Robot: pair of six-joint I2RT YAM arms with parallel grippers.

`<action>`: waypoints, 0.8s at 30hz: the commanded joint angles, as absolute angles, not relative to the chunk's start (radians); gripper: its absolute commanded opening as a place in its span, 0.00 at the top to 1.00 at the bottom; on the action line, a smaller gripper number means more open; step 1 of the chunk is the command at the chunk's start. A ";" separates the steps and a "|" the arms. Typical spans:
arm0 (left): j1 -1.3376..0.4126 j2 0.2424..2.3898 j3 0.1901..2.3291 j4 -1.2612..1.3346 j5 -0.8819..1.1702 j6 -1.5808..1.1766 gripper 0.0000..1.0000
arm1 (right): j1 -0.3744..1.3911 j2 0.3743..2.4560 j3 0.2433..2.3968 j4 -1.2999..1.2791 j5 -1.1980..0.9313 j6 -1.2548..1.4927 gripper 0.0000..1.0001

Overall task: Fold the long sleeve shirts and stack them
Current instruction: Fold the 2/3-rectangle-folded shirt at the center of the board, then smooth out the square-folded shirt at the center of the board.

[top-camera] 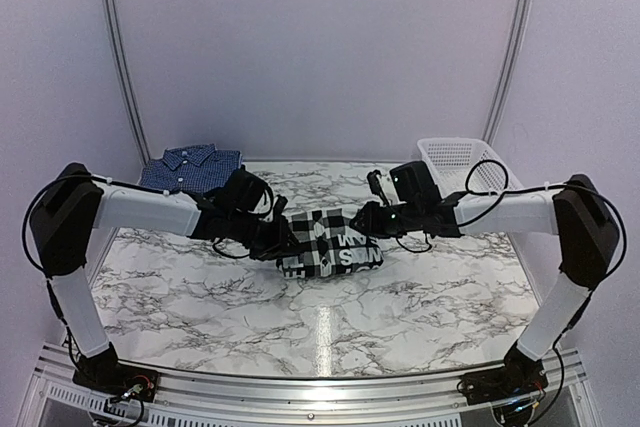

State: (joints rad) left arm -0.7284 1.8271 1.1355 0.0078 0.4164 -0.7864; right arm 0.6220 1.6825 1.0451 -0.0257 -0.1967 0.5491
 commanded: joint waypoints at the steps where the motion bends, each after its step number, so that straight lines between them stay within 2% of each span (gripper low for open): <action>1: -0.723 1.875 1.079 0.060 0.432 -0.805 0.91 | 0.640 1.699 0.932 0.106 -0.237 0.579 0.83; 6: -0.710 1.903 1.025 0.074 0.409 -0.793 0.94 | 0.663 1.691 0.839 0.171 -0.240 0.622 0.86; 12: -0.692 1.877 0.984 0.067 0.403 -0.782 0.94 | 0.694 1.637 0.838 0.113 -0.206 0.630 0.86; 16: -0.678 1.860 0.999 0.049 0.405 -0.763 0.94 | 0.687 1.599 0.927 0.053 -0.166 0.587 0.80; 24: -0.664 1.831 1.011 0.048 0.444 -0.737 0.93 | 0.551 1.895 1.155 0.096 -0.347 0.507 0.81</action>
